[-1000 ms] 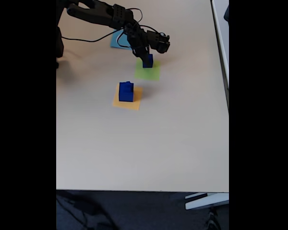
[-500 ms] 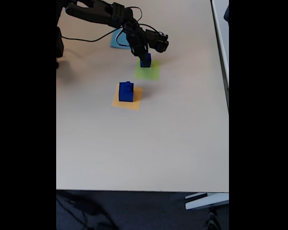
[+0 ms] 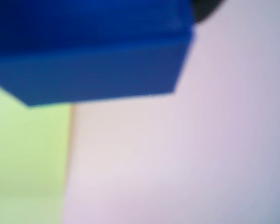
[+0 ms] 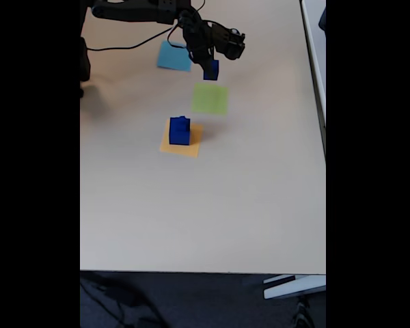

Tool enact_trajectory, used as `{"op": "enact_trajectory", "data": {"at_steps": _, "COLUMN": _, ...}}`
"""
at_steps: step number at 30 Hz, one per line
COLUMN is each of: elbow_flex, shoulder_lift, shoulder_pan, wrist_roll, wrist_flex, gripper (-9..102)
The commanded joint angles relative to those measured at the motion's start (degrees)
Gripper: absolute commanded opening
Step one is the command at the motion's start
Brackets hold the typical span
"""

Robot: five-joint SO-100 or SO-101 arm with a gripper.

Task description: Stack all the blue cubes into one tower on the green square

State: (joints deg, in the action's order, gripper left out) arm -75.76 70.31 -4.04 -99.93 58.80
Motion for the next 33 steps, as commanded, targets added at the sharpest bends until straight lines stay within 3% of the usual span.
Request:
{"op": "enact_trajectory", "data": {"at_steps": 1, "elbow_flex": 2.99, "shoulder_lift": 4.39, "shoulder_pan": -2.2, "wrist_roll": -3.87, "wrist_flex": 1.23, "gripper": 0}}
{"op": "enact_trajectory", "data": {"at_steps": 17, "elbow_flex": -6.86, "shoulder_lift": 6.68, "shoulder_pan": -13.62, "wrist_roll": -12.92, "wrist_flex": -2.81, "gripper": 0}}
{"op": "enact_trajectory", "data": {"at_steps": 33, "elbow_flex": -18.9, "shoulder_lift": 11.87, "shoulder_pan": -15.73, "wrist_roll": -15.29, "wrist_flex": -4.48, "gripper": 0}}
